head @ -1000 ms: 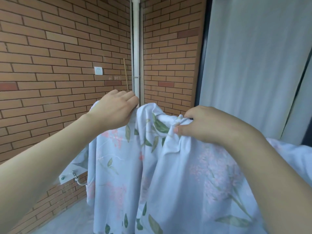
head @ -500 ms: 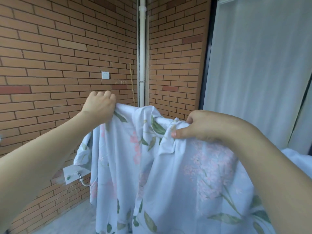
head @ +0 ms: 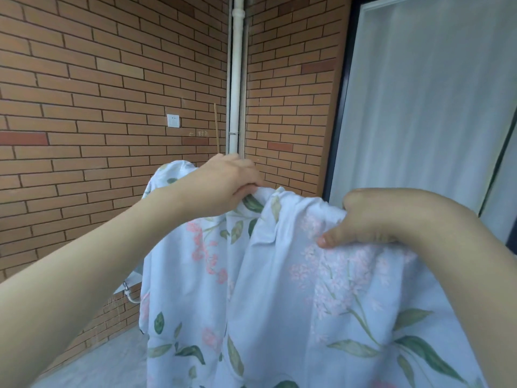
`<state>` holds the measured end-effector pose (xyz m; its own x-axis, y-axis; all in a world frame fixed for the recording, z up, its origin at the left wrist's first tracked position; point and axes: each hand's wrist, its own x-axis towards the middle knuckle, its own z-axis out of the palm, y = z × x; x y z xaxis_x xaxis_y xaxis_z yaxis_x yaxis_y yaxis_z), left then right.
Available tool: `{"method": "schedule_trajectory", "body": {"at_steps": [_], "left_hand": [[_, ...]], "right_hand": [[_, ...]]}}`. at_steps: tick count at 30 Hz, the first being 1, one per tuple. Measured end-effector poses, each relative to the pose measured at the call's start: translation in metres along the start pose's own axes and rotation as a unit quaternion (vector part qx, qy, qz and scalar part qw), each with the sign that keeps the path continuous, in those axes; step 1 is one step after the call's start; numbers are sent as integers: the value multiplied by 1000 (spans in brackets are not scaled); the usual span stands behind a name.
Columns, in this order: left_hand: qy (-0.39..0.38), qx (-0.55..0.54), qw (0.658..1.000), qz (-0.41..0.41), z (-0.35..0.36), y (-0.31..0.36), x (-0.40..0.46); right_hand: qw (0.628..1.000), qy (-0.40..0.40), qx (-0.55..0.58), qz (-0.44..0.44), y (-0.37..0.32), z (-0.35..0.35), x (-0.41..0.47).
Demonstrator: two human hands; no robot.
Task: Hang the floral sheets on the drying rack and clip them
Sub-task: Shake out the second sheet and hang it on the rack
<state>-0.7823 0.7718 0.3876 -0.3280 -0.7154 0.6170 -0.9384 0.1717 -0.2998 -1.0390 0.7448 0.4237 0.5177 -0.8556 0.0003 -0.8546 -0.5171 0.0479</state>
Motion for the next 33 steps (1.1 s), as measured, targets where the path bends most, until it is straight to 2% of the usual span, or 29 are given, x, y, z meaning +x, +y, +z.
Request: {"method": "schedule_trajectory", "body": {"at_steps": [3, 8, 10, 11, 13, 15, 16, 17, 18, 19, 20, 21, 22, 24, 28, 33], "left_hand": [[58, 128, 989, 49, 7, -5, 1], [30, 219, 975, 32, 14, -20, 1], [-11, 250, 968, -23, 17, -34, 0], [-56, 274, 957, -78, 16, -44, -2], [-138, 319, 917, -195, 13, -57, -5], [-157, 335, 897, -244, 12, -53, 1], [-128, 310, 910, -246, 13, -45, 5], [-85, 247, 939, -225, 14, -35, 10], [-48, 137, 970, -197, 13, -20, 15], [-30, -5, 984, -173, 11, -2, 17], [-41, -137, 979, -144, 9, 16, 19], [-61, -215, 968, -111, 7, 32, 18], [-73, -239, 965, -86, 11, 42, 17], [-54, -210, 972, -86, 24, 40, 15], [-12, -173, 963, -204, 32, 10, 14], [27, -165, 960, -225, 37, -2, 11]], "right_hand": [[1000, 16, 8, -5, 3, 5, -2], [999, 21, 33, -32, 0, 6, 2], [998, 23, 42, -36, 2, 6, 0], [998, 25, 45, -38, 2, 6, -1], [998, 29, 48, -43, 3, 6, -3], [997, 31, 48, -49, 3, 6, -3], [997, 33, 44, -51, 3, 6, -2], [997, 36, 42, -53, 5, 7, -1], [997, 39, 40, -53, 7, 7, 1], [997, 40, 40, -53, 9, 7, 2], [997, 39, 43, -53, 11, 8, 4], [997, 37, 52, -52, 13, 8, 5], [996, 35, 63, -51, 13, 8, 6], [995, 36, 77, -52, 12, 9, 7], [995, 56, 61, -55, 9, 12, 8], [997, 50, 50, -40, 7, 10, 7]]}}
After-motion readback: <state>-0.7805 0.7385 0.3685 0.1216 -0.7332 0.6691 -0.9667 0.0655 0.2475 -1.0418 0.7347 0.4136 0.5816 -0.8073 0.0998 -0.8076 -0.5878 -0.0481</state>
